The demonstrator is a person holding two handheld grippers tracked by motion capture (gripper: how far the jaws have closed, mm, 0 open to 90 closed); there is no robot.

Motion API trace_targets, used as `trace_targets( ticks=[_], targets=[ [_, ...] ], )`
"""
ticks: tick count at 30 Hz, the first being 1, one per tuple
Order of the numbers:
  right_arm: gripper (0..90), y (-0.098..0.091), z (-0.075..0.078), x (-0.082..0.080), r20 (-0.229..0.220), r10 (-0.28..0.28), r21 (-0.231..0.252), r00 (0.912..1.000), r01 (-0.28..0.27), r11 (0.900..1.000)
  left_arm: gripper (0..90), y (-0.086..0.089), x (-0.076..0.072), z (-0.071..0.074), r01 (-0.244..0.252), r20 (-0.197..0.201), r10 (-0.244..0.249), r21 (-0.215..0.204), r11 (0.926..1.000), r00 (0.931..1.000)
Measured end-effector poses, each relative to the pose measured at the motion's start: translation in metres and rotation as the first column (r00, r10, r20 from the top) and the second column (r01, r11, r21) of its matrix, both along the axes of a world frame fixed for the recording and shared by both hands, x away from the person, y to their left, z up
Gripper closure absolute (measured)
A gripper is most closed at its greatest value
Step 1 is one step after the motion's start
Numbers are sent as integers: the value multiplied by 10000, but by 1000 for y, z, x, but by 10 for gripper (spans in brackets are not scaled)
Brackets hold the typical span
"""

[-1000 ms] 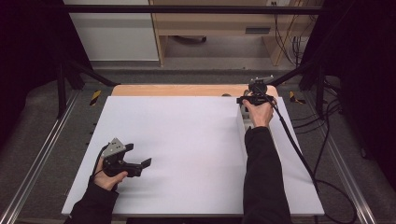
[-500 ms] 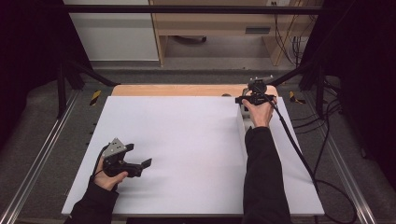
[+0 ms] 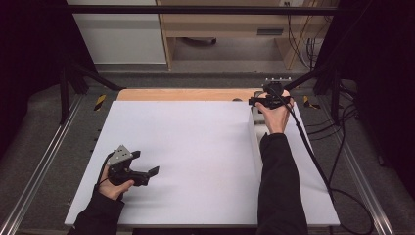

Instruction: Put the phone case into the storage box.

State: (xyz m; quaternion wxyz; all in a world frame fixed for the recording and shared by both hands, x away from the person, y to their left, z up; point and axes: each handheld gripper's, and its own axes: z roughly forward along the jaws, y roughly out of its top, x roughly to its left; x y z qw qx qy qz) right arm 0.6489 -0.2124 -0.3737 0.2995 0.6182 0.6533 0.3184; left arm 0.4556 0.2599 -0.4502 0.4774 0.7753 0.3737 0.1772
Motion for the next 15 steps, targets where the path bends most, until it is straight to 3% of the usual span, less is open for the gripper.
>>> trace_targets(
  ticks=[8,12,15],
  targets=[
    [4,-4,20,-20,748,420,174,9963,-434,9989,6,0,0,0,18,9,-18,44,10000,10000],
    [4,-1,31,-38,1245,927,391,9879,-983,9944,6,-1,0,0,33,30,-33,83,10000,10000],
    [4,2,36,-55,1685,1471,416,9747,-1561,9869,5,-2,0,-1,44,29,-44,128,9999,10000]
  ],
)
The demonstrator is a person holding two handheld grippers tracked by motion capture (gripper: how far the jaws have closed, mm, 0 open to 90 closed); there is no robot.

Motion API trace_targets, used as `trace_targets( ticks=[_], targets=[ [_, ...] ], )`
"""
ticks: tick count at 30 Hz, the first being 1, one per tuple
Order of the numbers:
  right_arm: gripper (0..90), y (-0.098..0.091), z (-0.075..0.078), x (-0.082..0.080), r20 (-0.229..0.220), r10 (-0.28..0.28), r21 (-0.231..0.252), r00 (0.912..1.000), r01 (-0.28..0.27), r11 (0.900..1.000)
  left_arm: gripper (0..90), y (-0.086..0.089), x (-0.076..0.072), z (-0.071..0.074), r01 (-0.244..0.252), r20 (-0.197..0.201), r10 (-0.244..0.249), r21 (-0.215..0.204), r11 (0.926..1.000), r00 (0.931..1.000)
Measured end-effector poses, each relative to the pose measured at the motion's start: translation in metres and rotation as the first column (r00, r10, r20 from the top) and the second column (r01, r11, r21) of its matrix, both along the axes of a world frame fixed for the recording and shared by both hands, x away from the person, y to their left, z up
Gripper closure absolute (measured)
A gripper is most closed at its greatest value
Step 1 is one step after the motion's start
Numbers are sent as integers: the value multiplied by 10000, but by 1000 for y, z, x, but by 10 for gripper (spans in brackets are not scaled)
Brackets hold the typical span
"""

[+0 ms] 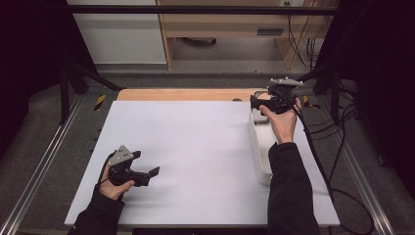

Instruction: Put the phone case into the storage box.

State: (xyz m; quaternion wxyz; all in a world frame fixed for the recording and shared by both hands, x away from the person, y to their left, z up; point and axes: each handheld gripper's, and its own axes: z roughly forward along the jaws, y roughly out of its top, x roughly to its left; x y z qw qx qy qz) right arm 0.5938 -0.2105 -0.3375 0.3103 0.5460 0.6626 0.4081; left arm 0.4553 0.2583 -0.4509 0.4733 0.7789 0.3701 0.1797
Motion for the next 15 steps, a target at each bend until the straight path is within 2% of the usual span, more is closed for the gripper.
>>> trace_targets(
  ticks=[3,6,12,14,15],
  targets=[
    [4,4,3,-17,382,664,97,9971,-668,9977,4,0,0,0,13,8,-13,7,10000,10000],
    [4,6,5,-34,732,1284,344,9890,-1312,9908,4,0,0,0,44,29,-44,-13,10000,10000],
    [4,8,4,-68,1299,2496,654,9596,-2595,9635,4,0,-1,1,73,72,-73,-34,10000,9999],
    [4,8,3,-79,1466,2824,800,9480,-2959,9519,4,0,-1,1,95,79,-94,-40,9999,9999],
    [4,7,2,-85,1578,3043,941,9394,-3210,9424,4,0,-1,1,93,89,-93,-35,10000,9999]
  ],
)
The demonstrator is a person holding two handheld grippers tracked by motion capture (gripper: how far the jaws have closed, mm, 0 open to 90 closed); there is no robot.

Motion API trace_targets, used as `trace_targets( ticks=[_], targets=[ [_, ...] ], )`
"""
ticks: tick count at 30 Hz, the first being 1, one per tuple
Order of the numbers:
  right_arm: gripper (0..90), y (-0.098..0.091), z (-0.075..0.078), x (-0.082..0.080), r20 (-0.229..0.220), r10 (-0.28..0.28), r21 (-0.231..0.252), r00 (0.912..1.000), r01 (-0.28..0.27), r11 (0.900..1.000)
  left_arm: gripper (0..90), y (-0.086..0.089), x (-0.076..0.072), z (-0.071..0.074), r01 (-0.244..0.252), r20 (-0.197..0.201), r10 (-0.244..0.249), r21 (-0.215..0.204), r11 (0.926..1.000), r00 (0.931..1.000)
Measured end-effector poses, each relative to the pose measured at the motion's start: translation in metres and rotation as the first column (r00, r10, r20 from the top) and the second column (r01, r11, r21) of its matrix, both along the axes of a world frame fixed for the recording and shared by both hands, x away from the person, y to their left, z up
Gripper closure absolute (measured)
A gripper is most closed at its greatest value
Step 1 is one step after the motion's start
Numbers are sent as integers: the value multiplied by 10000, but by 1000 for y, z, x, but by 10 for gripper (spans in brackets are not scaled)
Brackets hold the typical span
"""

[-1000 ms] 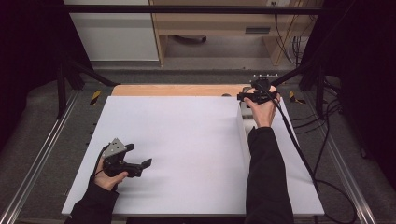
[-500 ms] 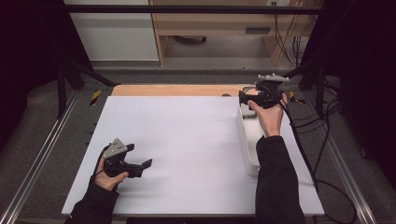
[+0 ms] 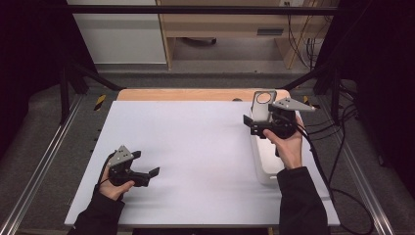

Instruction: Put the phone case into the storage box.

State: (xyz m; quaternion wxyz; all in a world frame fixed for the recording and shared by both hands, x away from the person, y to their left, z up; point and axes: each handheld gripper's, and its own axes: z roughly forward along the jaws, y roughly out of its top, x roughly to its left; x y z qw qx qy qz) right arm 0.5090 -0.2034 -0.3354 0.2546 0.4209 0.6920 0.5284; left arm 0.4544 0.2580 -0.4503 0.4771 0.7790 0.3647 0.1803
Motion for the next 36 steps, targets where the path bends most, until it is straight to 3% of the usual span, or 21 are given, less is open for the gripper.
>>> trace_targets(
  ticks=[6,15,29,36],
  targets=[
    [3,-6,-11,-28,284,670,91,9973,-673,9977,4,0,0,0,24,29,-24,-20,10000,10000],
    [3,-17,-33,-58,483,1584,169,9862,-1594,9871,4,0,-2,1,78,101,-77,-48,10000,9999],
    [2,-48,-68,-82,520,1820,396,9819,-1842,9821,4,0,-4,2,232,276,-228,-118,9997,9994],
    [2,-58,-75,-88,436,1945,318,9799,-1960,9801,5,1,-5,4,284,393,-273,-274,9992,9989]
  ],
)
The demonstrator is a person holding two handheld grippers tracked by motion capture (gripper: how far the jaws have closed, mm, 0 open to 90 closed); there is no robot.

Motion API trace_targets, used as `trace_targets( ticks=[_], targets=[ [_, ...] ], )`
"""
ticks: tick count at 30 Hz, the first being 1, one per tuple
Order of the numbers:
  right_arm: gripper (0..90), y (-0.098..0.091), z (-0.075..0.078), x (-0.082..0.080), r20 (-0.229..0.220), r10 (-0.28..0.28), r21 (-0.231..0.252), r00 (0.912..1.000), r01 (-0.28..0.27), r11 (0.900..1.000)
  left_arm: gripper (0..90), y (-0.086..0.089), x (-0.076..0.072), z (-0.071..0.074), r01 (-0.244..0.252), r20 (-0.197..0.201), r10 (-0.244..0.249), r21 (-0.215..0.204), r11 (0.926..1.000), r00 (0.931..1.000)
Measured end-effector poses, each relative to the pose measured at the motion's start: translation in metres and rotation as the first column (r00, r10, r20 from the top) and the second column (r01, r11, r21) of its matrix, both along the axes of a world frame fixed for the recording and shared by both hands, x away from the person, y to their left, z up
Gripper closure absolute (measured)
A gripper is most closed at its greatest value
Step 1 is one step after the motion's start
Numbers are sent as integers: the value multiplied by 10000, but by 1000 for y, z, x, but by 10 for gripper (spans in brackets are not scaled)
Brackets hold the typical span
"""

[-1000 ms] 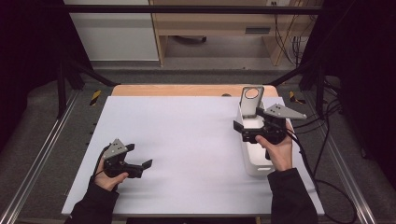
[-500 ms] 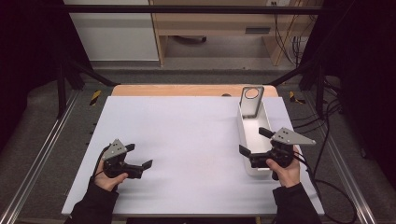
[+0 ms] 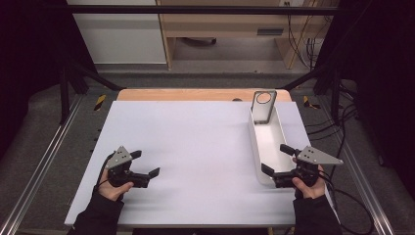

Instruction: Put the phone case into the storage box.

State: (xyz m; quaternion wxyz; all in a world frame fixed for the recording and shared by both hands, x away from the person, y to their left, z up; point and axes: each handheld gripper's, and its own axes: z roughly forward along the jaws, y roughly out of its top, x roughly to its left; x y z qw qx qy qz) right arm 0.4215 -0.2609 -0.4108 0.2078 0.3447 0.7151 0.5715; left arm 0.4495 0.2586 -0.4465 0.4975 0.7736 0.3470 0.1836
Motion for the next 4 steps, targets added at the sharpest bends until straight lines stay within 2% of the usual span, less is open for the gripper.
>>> trace_targets(
  ticks=[4],
  targets=[
    [2,-2,-2,-1,5,-32,-128,10000,32,9999,6,0,0,0,29,44,-28,-66,10000,10000]
  ],
)
